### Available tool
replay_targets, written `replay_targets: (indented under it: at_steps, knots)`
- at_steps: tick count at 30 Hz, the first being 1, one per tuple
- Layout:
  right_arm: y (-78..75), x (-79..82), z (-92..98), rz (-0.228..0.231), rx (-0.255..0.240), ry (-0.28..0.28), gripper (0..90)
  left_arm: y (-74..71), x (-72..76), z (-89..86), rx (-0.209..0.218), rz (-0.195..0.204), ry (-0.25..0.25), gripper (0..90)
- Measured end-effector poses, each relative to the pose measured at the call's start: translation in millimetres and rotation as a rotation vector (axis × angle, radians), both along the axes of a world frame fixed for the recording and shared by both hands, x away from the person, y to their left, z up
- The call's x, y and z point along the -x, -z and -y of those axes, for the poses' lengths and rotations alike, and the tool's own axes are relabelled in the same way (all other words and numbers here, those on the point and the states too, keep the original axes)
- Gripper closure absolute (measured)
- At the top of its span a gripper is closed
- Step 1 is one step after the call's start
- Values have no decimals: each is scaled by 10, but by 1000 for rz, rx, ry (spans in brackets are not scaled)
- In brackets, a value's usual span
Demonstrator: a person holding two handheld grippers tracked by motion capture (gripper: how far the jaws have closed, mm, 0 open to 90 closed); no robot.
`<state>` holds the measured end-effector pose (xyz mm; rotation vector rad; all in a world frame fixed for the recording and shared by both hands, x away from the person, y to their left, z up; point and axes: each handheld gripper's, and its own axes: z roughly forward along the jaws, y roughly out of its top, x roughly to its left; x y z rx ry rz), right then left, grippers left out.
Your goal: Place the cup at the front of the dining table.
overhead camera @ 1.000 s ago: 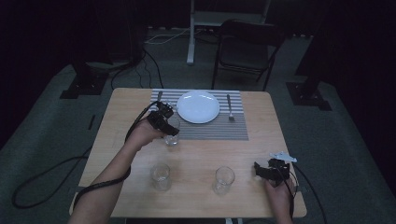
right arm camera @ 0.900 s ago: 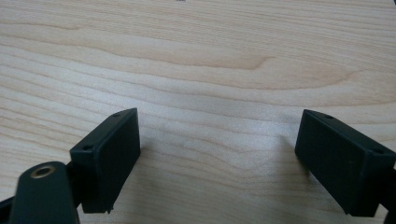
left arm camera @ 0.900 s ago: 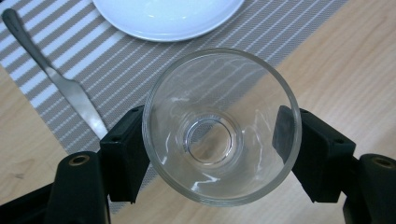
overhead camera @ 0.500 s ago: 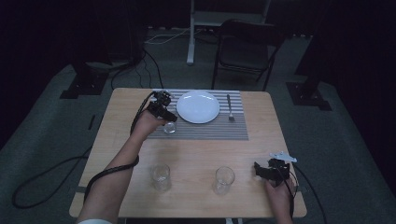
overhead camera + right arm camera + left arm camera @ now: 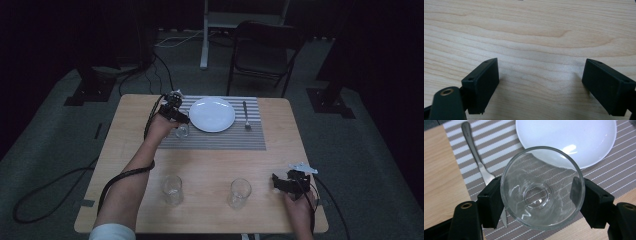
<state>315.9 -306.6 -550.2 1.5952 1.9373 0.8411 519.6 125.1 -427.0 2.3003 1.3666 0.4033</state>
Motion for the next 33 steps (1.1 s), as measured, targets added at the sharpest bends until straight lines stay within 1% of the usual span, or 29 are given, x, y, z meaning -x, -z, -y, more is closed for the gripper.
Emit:
replay_targets:
  at_steps: [2,4,6,7,8,9,11,12,13,14,15,16,17,18,21,22,23,25,27,28,29,31,33]
  knots:
    - [0,0,0,0,0,0,138,40,-25,15,-16,-4,-12,293]
    - [0,0,0,0,0,0,138,88,-42,18,-17,-10,-16,293]
    - [0,0,0,0,0,0,138,115,-43,-14,22,4,-38,293]
    - [0,1,0,0,0,0,138,124,-40,-27,31,10,-37,293]
    - [0,1,0,0,0,0,138,124,-40,-27,31,10,-37,292]
    - [0,1,0,0,0,0,138,131,-30,-32,37,17,-34,292]
    - [0,1,0,0,0,-1,138,142,-10,-30,35,34,-33,289]
    - [0,1,0,0,0,-1,138,142,-10,-30,35,34,-33,284]
    - [0,1,0,0,0,0,138,131,25,-26,45,66,-37,284]
    - [0,4,-1,1,0,-2,138,110,46,-21,77,71,-54,157]
    - [0,7,-1,0,0,-2,138,110,48,-17,84,61,-56,92]
    - [0,6,-1,0,0,-2,138,114,51,-10,77,55,-55,73]
    - [0,6,-1,0,0,-2,138,129,50,1,63,40,-50,12]
    - [0,7,-2,0,0,-2,138,137,57,2,54,39,-45,1]
    - [0,7,-1,0,0,-3,138,160,74,-6,52,38,-44,1]
    - [0,7,-2,0,0,-2,138,170,102,-37,66,69,-57,1]
    - [0,7,-1,0,0,-2,138,180,123,-61,81,81,-54,2]
    - [0,7,-1,0,0,-3,138,206,160,-91,91,86,-57,2]
    - [0,6,-1,0,0,-3,138,224,179,-110,88,86,-50,2]
    - [0,7,-1,0,0,-3,139,255,212,-139,93,73,-42,2]
    - [0,7,-1,0,0,-2,138,270,234,-159,83,78,-40,2]
    - [0,7,-1,0,0,-2,138,291,266,-202,89,80,-42,2]
    - [0,7,-1,0,0,-3,139,328,290,-250,108,54,-29,2]
